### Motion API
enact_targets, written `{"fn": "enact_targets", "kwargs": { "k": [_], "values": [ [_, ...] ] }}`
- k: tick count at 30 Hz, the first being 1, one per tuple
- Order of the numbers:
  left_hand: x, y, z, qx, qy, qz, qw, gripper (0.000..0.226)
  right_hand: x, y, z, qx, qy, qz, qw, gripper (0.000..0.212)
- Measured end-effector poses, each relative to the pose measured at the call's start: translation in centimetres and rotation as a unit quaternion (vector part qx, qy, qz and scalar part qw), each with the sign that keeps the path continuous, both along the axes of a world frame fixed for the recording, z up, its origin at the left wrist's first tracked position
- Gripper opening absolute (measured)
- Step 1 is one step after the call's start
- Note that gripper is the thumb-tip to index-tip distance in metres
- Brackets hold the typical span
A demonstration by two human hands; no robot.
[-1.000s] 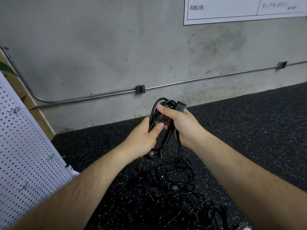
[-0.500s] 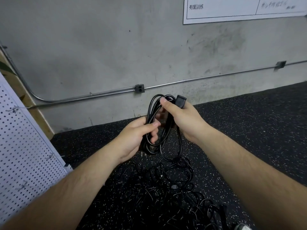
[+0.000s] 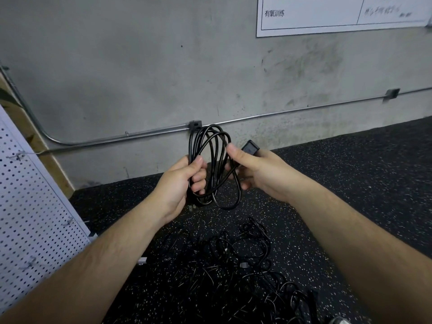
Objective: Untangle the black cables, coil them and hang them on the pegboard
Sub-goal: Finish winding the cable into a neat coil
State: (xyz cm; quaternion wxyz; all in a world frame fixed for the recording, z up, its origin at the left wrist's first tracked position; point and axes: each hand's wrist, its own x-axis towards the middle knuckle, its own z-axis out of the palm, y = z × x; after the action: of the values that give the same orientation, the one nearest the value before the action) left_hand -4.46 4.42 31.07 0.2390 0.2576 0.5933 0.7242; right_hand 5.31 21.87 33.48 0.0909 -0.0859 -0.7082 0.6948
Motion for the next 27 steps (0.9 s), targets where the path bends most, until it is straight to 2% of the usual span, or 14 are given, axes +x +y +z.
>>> {"fn": "enact_targets", "kwargs": {
  "k": [3,6,10,14,22,24,27],
  "values": [
    [-0.3,-0.3,0.2,0.013,-0.003,0.016,1.0,0.02,0.1,0.9,-0.1,-0.087,0.014,0.023,0.996,0.032],
    [-0.4,-0.4,0.2,0.014,-0.007,0.02,1.0,0.02,0.1,1.4,-0.6,-0.098,0.016,0.023,0.995,0.021],
    [-0.3,-0.4,-0.1,-0.009,0.019,0.021,1.0,0.021,-0.2,1.1,-0.8,-0.04,0.005,-0.006,0.999,0.019],
    [0.1,0.0,-0.3,-0.018,0.024,0.027,0.999,0.021,-0.3,0.7,-0.9,-0.022,0.012,-0.022,0.999,0.016],
    [-0.1,0.5,-1.0,-0.062,0.074,0.081,0.992,0.017,-0.3,0.3,-0.6,-0.114,0.017,-0.017,0.993,0.019],
    [-0.2,0.5,-1.2,-0.092,0.082,0.098,0.988,0.021,-0.4,0.2,-0.7,-0.126,0.021,-0.014,0.992,0.019],
    [-0.2,0.6,-1.4,-0.09,0.061,0.085,0.99,0.03,-0.5,-0.1,-0.8,-0.152,0.029,-0.012,0.988,0.021]
  ]
}}
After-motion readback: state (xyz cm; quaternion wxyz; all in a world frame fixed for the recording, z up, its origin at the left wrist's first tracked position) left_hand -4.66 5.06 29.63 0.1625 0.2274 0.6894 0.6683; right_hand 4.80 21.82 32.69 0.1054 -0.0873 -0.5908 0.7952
